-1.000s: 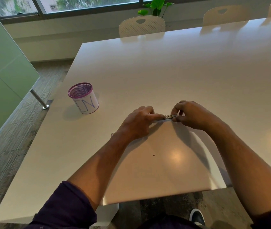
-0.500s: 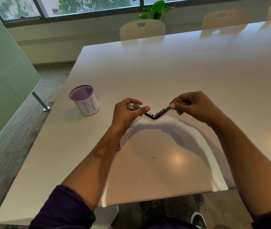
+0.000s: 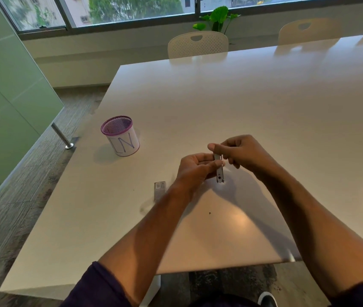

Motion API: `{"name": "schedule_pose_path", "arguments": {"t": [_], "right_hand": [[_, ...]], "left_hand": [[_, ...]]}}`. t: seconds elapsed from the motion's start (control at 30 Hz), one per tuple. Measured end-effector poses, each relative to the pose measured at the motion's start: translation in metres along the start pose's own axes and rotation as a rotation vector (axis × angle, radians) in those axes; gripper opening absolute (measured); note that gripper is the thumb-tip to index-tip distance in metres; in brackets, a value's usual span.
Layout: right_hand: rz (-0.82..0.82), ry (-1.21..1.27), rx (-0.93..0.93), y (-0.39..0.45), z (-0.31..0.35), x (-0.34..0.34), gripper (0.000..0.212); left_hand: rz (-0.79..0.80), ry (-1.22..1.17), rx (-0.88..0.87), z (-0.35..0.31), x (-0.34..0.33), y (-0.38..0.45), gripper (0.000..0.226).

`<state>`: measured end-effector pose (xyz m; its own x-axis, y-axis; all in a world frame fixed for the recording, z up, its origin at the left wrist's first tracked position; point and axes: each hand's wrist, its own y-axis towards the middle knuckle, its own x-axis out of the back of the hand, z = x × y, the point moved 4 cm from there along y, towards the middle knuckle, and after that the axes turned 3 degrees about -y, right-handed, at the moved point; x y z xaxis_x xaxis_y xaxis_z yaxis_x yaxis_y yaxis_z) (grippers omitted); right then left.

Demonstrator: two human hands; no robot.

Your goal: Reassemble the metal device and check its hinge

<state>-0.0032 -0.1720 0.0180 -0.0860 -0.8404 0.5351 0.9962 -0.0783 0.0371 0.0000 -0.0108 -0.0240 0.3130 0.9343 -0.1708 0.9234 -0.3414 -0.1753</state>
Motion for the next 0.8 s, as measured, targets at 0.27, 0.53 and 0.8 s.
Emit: {"name": "schedule_pose_path", "arguments": {"t": [0.27,0.53,0.8], "right_hand": [[-0.061,0.087,0.016,-0.010,-0.003,-0.003,0.046],[-0.228,-0.170,0.043,-0.019,0.009,-0.003,0.042],[-0.301,-0.400,0.020,-0.017,0.017,-0.004,0.040]], "left_hand": [[0.002,0.076,-0.021,0.002,-0.005,-0.003,0.025],[0.029,0.113,-0.071,-0.001,-0.012,-0.006,0.009],[-0.131,0.338,-0.076,0.001,-0.016,-0.001,0.042]]}}
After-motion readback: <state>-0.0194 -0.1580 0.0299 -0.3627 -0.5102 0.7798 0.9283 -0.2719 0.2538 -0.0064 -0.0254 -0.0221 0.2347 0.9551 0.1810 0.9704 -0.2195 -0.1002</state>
